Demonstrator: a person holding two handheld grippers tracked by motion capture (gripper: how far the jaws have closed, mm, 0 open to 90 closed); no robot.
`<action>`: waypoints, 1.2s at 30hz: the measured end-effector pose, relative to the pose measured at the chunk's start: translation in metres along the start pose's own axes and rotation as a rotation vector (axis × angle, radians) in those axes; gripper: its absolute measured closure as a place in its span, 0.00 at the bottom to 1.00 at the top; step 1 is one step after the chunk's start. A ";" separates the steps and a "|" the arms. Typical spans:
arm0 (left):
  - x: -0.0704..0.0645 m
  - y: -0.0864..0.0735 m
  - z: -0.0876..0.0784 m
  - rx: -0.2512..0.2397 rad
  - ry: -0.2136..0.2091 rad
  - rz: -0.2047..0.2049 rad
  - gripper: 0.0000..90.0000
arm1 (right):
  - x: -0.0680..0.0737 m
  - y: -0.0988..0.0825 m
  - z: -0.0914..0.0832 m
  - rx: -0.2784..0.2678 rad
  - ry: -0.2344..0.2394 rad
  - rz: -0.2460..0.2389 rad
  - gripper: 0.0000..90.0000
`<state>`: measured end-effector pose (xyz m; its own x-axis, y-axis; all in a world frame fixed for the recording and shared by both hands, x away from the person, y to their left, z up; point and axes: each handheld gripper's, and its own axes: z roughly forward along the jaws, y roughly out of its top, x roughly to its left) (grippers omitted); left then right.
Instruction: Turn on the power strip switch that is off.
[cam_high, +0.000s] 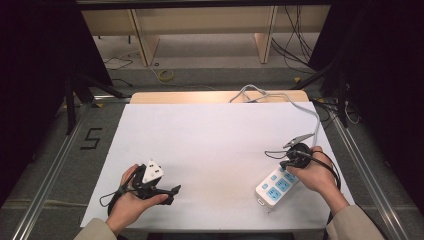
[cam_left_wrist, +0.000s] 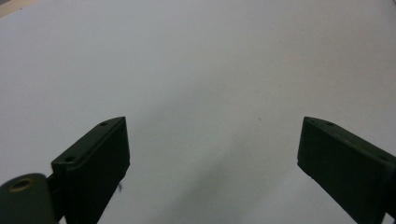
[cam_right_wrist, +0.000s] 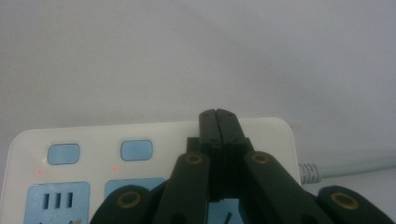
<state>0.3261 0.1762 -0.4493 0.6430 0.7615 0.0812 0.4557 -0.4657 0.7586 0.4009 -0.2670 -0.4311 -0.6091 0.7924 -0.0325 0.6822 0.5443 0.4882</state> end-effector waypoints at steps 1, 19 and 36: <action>0.000 0.000 0.000 0.000 0.000 0.000 0.10 | 0.000 0.000 0.000 0.000 0.001 -0.001 1.00; 0.000 0.000 0.000 0.000 0.002 0.001 0.10 | 0.002 0.002 0.003 0.023 -0.004 -0.013 1.00; -0.001 0.000 0.000 -0.001 0.002 0.001 0.10 | 0.003 0.002 0.005 0.034 -0.010 0.004 1.00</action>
<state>0.3255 0.1755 -0.4494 0.6423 0.7619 0.0835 0.4544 -0.4662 0.7590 0.4028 -0.2619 -0.4345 -0.6024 0.7972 -0.0393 0.6982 0.5501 0.4582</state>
